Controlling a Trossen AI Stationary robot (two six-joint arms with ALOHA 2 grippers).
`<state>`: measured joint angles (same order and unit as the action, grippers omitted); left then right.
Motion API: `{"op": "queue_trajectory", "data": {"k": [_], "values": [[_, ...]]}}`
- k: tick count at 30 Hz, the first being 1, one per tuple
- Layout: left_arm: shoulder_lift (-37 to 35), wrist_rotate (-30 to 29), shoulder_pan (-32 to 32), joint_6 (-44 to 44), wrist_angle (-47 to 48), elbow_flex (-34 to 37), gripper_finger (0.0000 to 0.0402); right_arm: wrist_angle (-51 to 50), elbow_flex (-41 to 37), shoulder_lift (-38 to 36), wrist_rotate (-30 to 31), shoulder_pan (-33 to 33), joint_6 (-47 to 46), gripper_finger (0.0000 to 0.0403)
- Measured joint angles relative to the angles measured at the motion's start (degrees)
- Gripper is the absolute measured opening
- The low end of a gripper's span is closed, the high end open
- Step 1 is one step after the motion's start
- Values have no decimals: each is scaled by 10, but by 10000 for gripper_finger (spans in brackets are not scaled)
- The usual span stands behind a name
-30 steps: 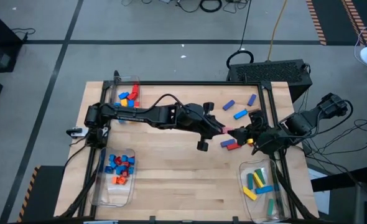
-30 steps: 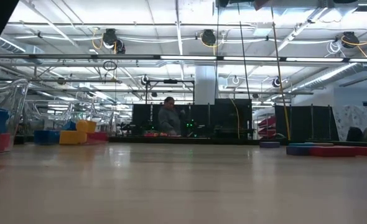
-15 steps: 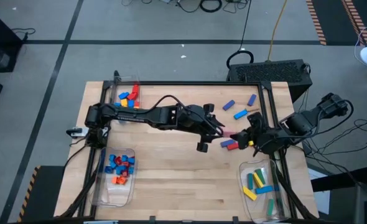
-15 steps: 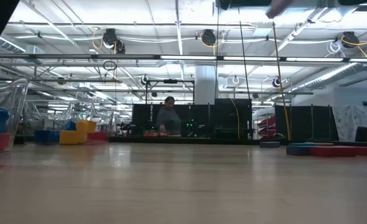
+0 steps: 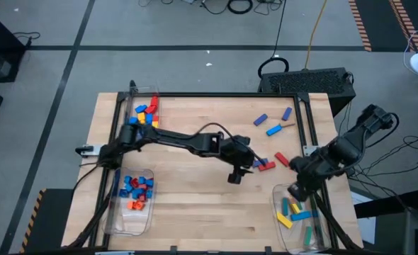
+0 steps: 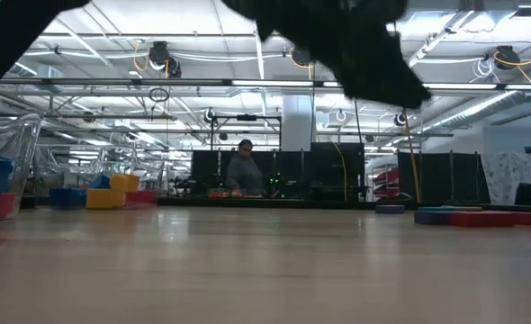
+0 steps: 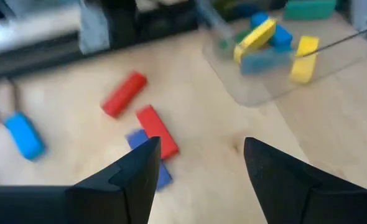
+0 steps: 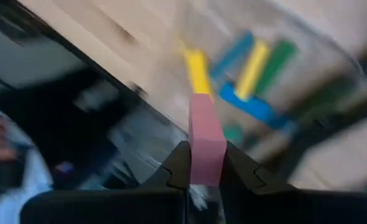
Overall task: Sort blocks by size
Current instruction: Put the pink rectangular block into the bottom right transparent bin
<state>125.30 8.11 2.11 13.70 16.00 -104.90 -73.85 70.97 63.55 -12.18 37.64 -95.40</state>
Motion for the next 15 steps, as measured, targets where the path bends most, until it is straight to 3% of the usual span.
{"op": "queue_trajectory", "data": {"k": [4, 9, 15], "values": [[43, -6, -1, -29, -24, 0, 232, -15, -26, 26, -66, 29, 2, 35], [92, -36, -1, -29, -71, 0, 233, 76, -88, 59, -120, 55, 4, 35], [118, -47, -2, -29, -92, 0, 233, 184, -148, 96, -124, 77, -13, 35]]}}
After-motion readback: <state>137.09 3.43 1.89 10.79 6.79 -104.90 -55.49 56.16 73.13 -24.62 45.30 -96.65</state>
